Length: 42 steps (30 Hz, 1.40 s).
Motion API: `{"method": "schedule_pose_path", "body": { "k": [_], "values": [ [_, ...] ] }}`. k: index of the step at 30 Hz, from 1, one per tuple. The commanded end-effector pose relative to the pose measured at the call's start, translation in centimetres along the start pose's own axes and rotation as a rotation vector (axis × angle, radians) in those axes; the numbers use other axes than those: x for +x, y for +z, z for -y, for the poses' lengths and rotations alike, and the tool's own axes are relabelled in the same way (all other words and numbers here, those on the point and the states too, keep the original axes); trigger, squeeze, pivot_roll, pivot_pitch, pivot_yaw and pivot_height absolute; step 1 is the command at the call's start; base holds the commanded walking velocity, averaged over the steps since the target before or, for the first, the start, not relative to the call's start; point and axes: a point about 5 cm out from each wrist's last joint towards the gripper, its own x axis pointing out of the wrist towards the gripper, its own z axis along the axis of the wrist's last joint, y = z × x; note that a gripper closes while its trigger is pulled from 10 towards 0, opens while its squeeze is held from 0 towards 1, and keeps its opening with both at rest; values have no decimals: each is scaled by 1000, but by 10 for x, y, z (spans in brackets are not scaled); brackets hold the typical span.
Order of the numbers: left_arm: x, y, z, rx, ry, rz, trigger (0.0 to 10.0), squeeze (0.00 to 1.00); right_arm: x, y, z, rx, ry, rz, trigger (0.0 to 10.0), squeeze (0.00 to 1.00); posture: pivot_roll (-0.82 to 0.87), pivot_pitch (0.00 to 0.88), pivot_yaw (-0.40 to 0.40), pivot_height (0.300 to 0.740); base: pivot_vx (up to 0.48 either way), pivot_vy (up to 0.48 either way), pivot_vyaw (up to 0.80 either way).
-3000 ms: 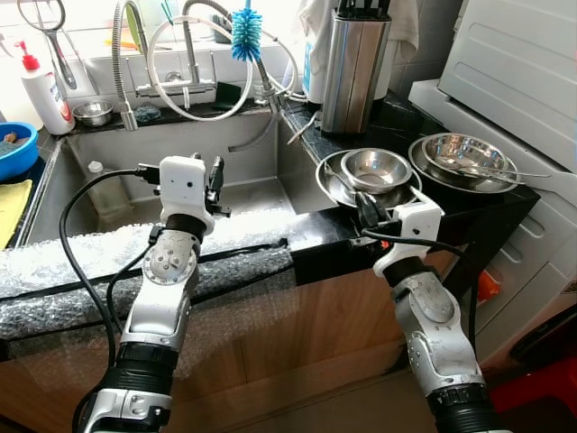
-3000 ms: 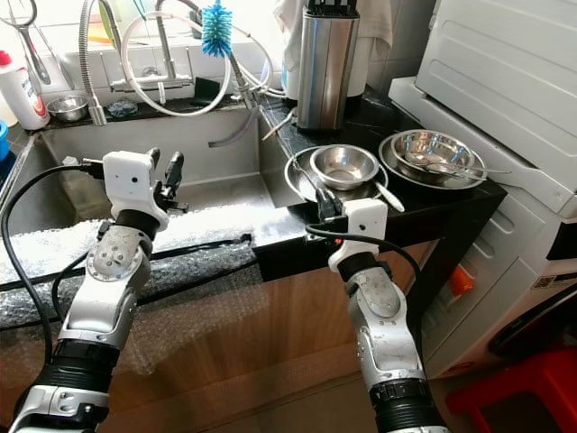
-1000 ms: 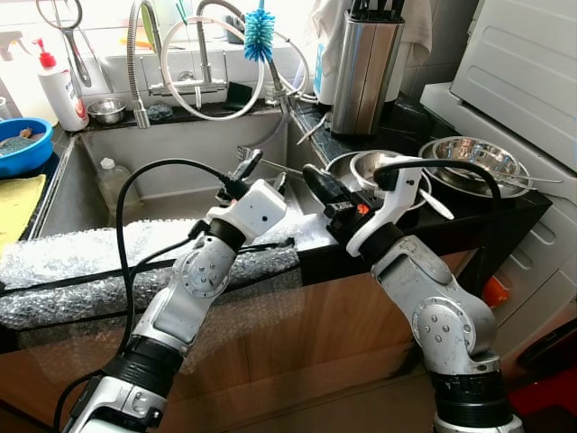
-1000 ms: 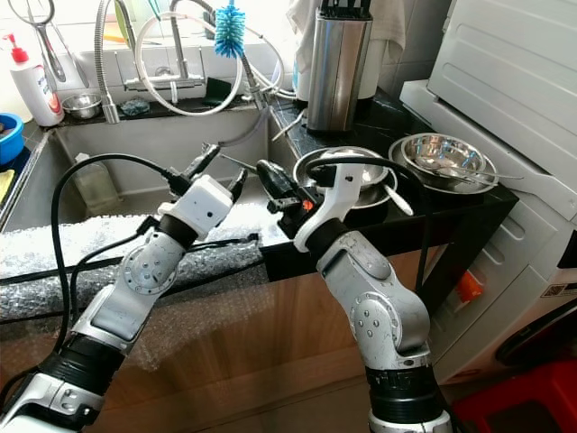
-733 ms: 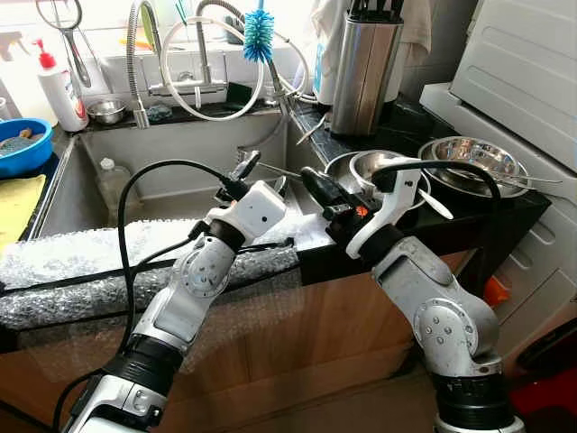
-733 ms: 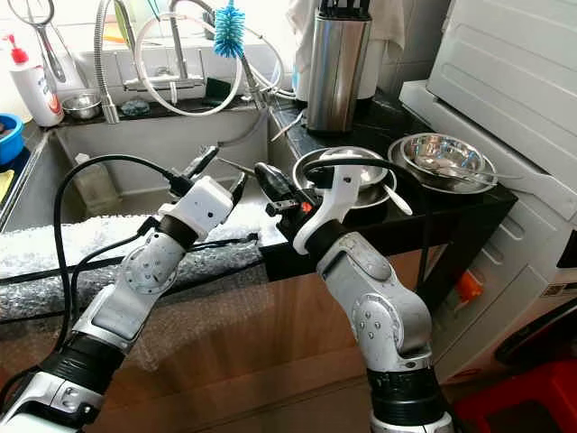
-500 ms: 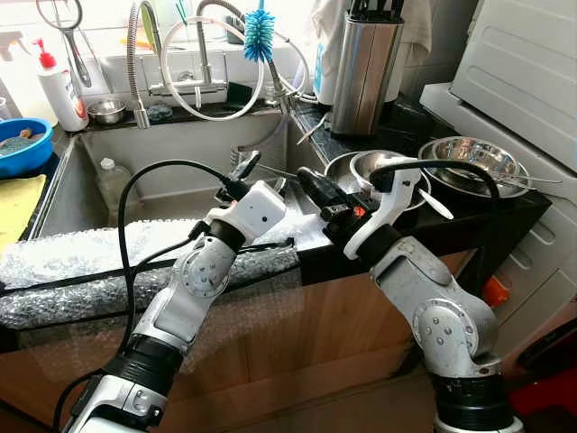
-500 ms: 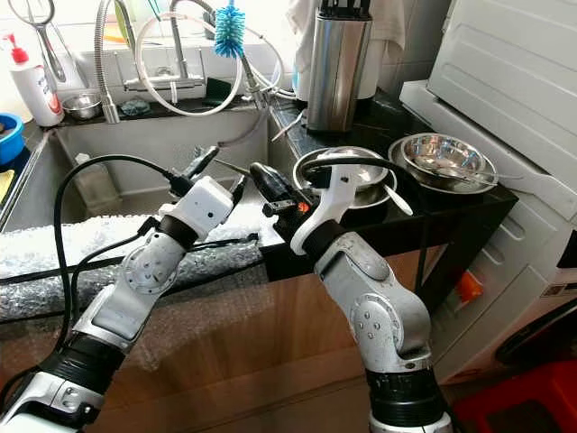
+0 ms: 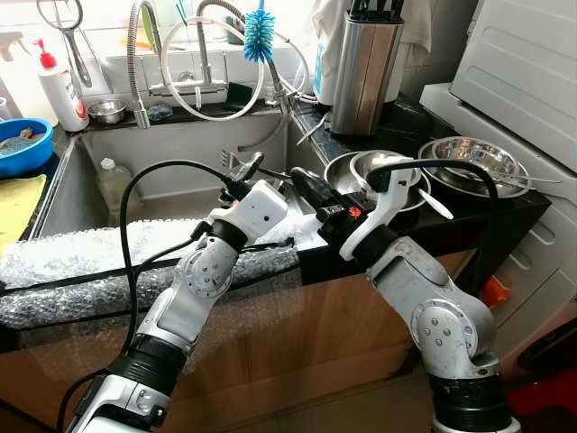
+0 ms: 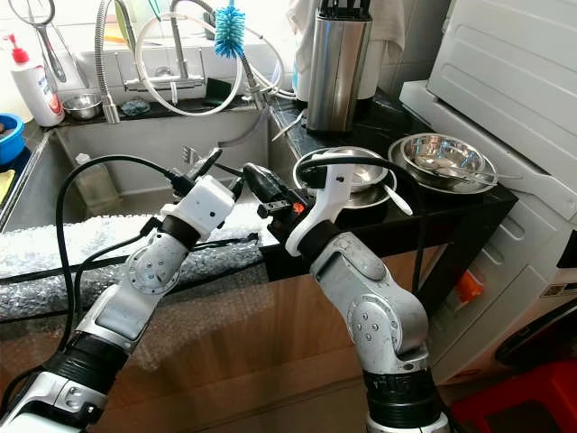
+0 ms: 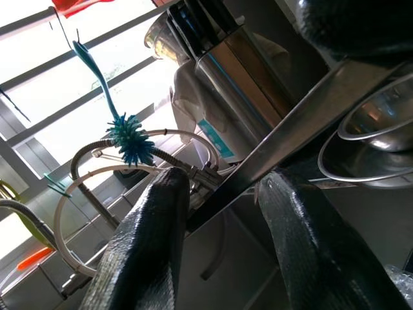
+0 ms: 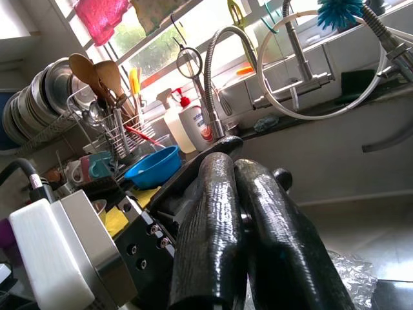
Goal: Kitchen organization
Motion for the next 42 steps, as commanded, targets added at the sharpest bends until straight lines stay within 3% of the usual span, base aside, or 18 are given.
{"method": "schedule_pose_path", "body": {
  "k": [1,8,9,10,11,12,13,18,19,29,30,42],
  "values": [
    [5,0,-3,20,9,-6,4157,0,1,7,-7,-18,28,22,10000,0,-88,0,-37,740,0,0,0],
    [5,-2,-5,22,21,-18,3882,0,0,5,-9,-24,22,18,10000,0,-87,0,-39,740,0,0,0],
    [5,-2,-5,24,22,-18,3059,0,0,5,-8,-25,21,18,10000,0,-87,0,-39,740,0,0,0],
    [5,-2,-5,24,22,-18,3059,0,0,5,-8,-25,21,18,10000,0,-87,0,-39,740,0,0,0],
    [5,-3,-5,24,24,-20,1490,0,0,5,-8,-26,19,17,10000,0,-86,0,-39,740,0,0,0],
    [5,-3,-5,25,24,-21,1490,0,0,5,-8,-27,17,16,10000,0,-86,0,-40,740,0,0,0],
    [5,-3,-5,22,26,-23,78,0,0,4,-8,-34,12,15,10000,0,-86,0,-40,740,0,0,0],
    [5,-3,-5,21,26,-25,0,0,0,5,-6,-33,-14,30,10000,0,-87,0,-40,740,0,0,0],
    [4,-3,-4,21,25,-24,0,0,0,5,-4,-27,-32,35,10000,1000,-86,0,-41,740,0,0,0],
    [4,-4,-5,24,27,-25,0,0,3,16,3,-32,-88,92,10000,1000,-84,0,-40,740,0,0,0],
    [4,-4,-5,23,27,-25,0,0,3,20,3,-41,-98,117,10000,0,-84,0,-40,740,0,0,0],
    [5,-4,-4,18,25,-26,0,0,5,50,-2,-59,-109,286,10000,0,-85,0,-40,740,0,0,0]
  ]
}}
